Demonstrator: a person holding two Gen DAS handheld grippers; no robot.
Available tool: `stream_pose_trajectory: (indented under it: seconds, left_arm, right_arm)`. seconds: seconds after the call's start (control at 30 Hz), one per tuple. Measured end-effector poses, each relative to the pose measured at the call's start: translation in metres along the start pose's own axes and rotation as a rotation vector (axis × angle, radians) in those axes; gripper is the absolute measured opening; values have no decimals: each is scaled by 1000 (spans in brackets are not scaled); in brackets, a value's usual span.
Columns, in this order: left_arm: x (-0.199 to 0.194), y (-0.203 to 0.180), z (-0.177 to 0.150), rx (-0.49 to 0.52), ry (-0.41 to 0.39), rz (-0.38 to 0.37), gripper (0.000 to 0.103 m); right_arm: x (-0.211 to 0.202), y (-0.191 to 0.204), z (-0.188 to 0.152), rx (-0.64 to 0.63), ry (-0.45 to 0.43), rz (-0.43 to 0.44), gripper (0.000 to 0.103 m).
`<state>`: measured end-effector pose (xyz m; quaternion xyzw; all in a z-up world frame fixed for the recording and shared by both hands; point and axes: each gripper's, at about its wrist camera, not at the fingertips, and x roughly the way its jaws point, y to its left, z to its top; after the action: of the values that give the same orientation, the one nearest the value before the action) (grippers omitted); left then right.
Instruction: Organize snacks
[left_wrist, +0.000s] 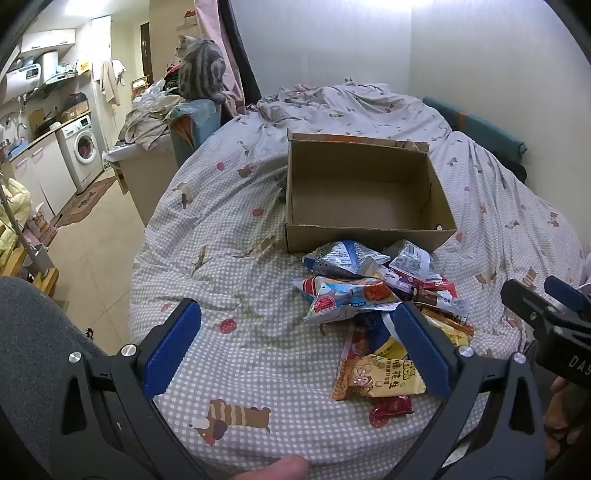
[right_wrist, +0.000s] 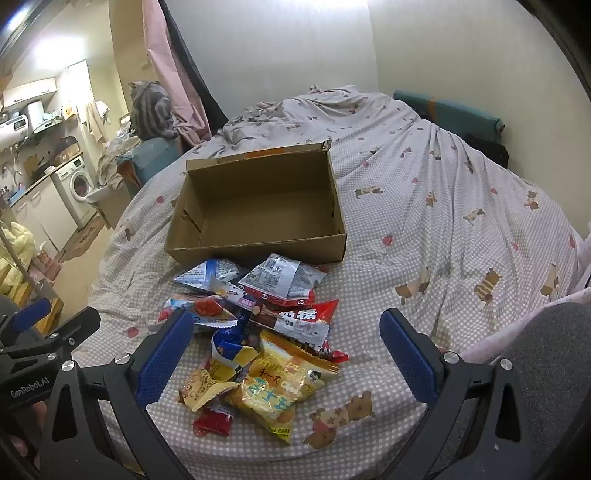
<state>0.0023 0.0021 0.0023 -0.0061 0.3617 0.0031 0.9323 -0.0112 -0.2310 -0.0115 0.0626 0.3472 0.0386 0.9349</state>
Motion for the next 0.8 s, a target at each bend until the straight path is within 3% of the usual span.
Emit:
stream_pose_trajectory:
  seconds: [0.8]
  left_arm:
    - [-2,-1,-1,3,-2,2,103]
  right_arm:
    - [2,2,-2,-3,1,-5,103]
